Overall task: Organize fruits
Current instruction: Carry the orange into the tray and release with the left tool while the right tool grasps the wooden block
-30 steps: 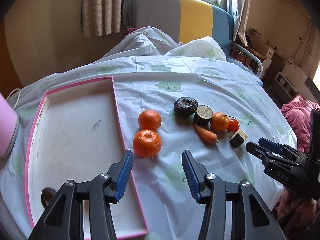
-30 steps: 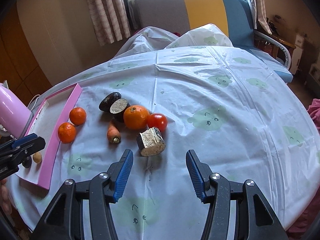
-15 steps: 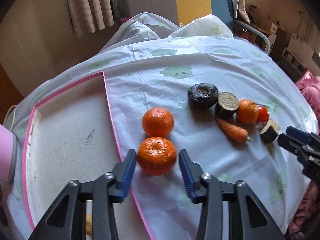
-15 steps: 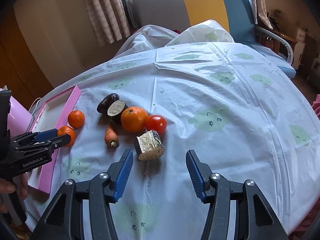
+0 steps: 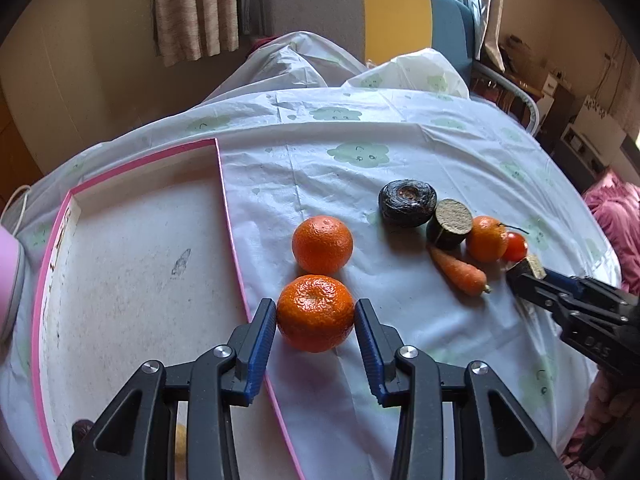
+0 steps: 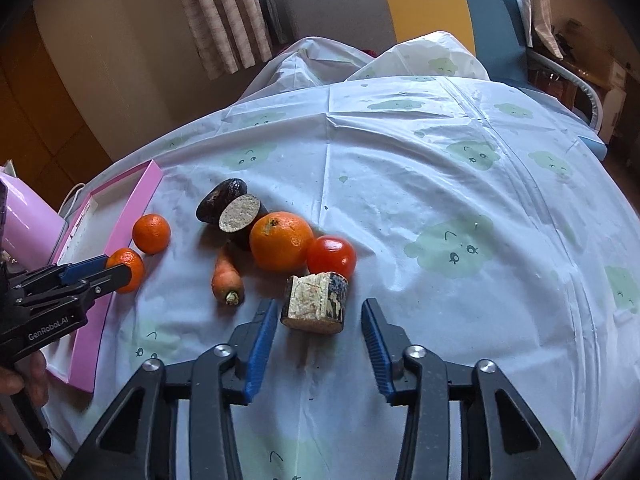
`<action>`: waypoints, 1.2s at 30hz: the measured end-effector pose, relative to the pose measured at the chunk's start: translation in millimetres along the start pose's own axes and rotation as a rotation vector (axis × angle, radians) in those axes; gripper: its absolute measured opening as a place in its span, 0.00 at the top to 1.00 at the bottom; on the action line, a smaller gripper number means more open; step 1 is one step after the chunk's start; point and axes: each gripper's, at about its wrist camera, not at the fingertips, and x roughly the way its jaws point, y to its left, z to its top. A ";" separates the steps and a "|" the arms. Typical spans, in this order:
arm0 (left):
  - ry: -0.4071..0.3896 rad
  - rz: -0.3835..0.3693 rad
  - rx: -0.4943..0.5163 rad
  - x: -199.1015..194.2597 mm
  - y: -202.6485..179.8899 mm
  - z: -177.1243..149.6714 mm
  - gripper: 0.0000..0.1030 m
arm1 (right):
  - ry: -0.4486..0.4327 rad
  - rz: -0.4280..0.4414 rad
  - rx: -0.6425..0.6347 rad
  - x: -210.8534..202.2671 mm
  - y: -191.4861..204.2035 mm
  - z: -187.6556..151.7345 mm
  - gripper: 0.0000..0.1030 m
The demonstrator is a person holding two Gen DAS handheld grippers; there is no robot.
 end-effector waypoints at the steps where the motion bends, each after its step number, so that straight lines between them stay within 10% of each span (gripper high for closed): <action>1: -0.007 -0.016 -0.022 -4.2 2.3 -2.0 0.60 | 0.004 0.003 -0.004 1.4 0.9 0.1 0.67; 13: -0.070 -0.071 -0.118 -48.7 4.6 -21.0 0.60 | 0.005 -0.005 -0.030 8.1 4.9 -3.7 0.68; 36: -0.114 0.056 -0.309 -100.2 53.2 -78.2 0.60 | -0.019 -0.109 -0.127 7.3 22.3 -13.4 0.68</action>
